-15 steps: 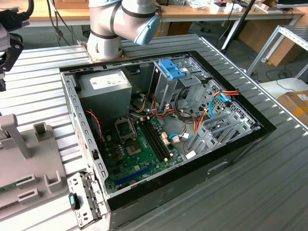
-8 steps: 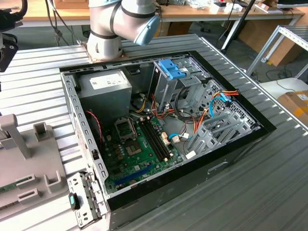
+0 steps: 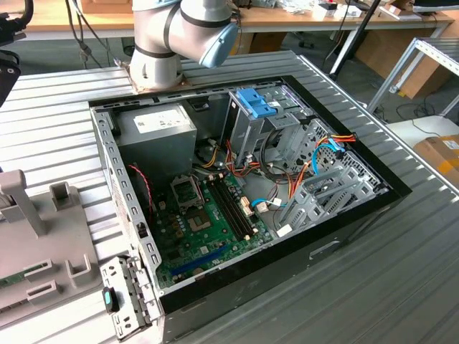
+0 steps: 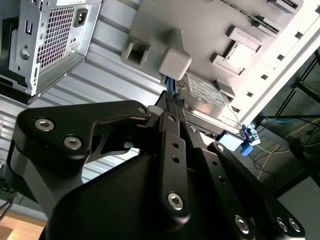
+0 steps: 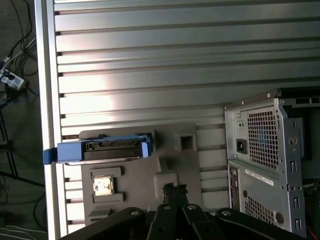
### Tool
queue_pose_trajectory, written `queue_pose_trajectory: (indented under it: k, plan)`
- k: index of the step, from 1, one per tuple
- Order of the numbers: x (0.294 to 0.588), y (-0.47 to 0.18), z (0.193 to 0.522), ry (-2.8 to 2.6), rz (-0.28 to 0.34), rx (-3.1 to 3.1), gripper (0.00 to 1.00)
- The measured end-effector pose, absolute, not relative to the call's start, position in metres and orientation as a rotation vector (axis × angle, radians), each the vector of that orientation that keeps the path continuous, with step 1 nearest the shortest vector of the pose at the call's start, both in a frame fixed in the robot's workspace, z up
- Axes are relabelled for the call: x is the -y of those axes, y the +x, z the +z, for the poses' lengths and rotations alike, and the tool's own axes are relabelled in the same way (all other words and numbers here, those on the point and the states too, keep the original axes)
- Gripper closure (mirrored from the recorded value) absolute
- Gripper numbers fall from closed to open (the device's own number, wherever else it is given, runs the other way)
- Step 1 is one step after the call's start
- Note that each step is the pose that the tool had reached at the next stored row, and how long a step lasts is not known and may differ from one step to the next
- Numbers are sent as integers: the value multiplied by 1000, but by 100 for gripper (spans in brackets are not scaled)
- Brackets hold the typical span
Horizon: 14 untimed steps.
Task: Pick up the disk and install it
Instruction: 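Reach for the disk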
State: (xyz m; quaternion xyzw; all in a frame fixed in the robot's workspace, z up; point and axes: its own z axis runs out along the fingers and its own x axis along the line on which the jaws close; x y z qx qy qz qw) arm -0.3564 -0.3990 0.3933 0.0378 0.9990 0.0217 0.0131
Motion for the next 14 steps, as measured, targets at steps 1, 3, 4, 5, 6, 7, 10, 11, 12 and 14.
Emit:
queue_pose_trajectory:
  k: [1, 3, 4, 5, 6, 7, 10, 11, 12, 14]
  plan:
    - [399, -357, 393, 118, 68, -3112, 89]
    - [399, -360, 393, 118, 68, -3113, 89]
    - [399, -361, 393, 118, 68, -3113, 89]
    - [399, -362, 393, 118, 68, -3113, 89]
    - [399, -364, 393, 118, 68, -3113, 89]
    - [399, -369, 393, 118, 68, -3113, 89]
    - [399, -378, 393, 118, 68, -3112, 89]
    - [399, -380, 393, 118, 68, -3112, 89]
    - [399, -383, 393, 118, 67, -3113, 89]
    - [399, -391, 393, 118, 68, -3112, 89]
